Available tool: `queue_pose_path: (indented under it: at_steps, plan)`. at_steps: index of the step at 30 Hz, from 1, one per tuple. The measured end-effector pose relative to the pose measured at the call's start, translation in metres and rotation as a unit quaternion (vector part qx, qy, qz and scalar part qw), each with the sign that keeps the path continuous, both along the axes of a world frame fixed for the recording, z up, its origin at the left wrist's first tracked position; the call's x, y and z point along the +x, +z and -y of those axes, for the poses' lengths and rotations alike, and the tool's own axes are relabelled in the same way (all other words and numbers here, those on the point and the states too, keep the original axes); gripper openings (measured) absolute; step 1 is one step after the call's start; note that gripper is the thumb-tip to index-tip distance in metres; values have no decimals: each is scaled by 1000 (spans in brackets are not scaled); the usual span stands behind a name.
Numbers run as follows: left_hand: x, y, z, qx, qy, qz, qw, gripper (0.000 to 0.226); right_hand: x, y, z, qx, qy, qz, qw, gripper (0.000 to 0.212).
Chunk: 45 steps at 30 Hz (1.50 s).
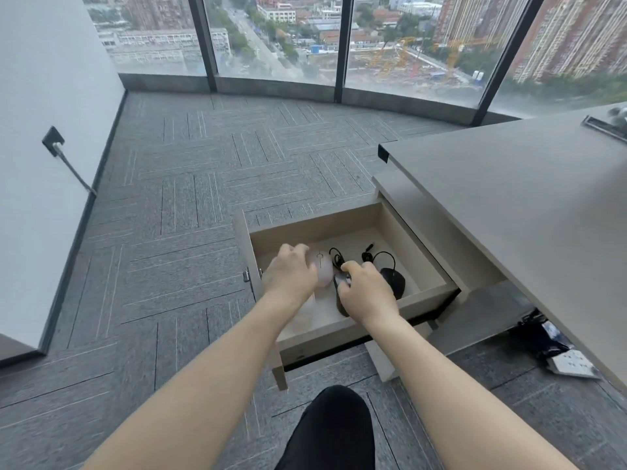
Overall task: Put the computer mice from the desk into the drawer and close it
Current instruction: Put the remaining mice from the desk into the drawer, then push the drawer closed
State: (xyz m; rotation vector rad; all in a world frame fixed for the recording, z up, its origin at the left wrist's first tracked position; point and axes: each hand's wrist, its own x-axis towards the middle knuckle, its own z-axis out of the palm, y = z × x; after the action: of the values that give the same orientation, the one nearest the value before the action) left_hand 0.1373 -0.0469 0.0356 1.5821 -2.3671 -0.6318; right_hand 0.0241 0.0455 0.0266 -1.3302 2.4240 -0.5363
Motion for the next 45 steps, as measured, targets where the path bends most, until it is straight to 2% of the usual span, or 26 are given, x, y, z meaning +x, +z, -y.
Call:
queue_pose_path:
  at_steps: [3, 5, 10, 12, 14, 16, 19, 22, 25, 28, 34, 37, 45]
  plan:
    - [31, 24, 2, -55, 35, -160, 985, 36, 26, 17, -36, -69, 11, 23, 997, 23]
    - [54, 27, 1, -46, 72, -212, 973, 34, 52, 18, -60, -74, 24, 37, 996, 25]
    - [102, 3, -19, 105, 180, -268, 940, 42, 110, -3, -94, -43, 45, 97, 993, 30]
    - [115, -14, -32, 169, 191, -288, 923, 46, 124, -11, -99, 3, 61, 104, 993, 43]
    - [119, -28, -44, 227, 195, -333, 894, 47, 131, -19, -100, 36, 71, 102, 992, 57]
    - [118, -34, -56, 278, 204, -393, 852, 38, 136, -24, -99, 48, 60, 89, 993, 61]
    - [112, -35, -71, 336, 202, -466, 793, 27, 141, -29, -93, 52, 32, 73, 995, 59]
    - [110, -37, -74, 359, 186, -499, 767, 32, 142, -29, -85, 43, 9, 70, 997, 55]
    - [108, -36, -70, 379, 167, -496, 763, 31, 137, -28, -82, 26, -4, 68, 997, 49]
    - [97, -40, -65, 400, 140, -469, 775, 32, 127, -30, -83, 6, -20, 58, 998, 38]
    - [43, -46, -70, 442, 74, -445, 775, 39, 87, -37, -92, -27, -111, 87, 990, 27]
    - [7, -44, -75, 458, 48, -445, 768, 35, 55, -39, -98, -30, -154, 86, 984, 28]
    - [-81, -37, -83, 457, 52, -428, 778, 37, -22, -44, -111, -60, -259, 107, 958, 40]
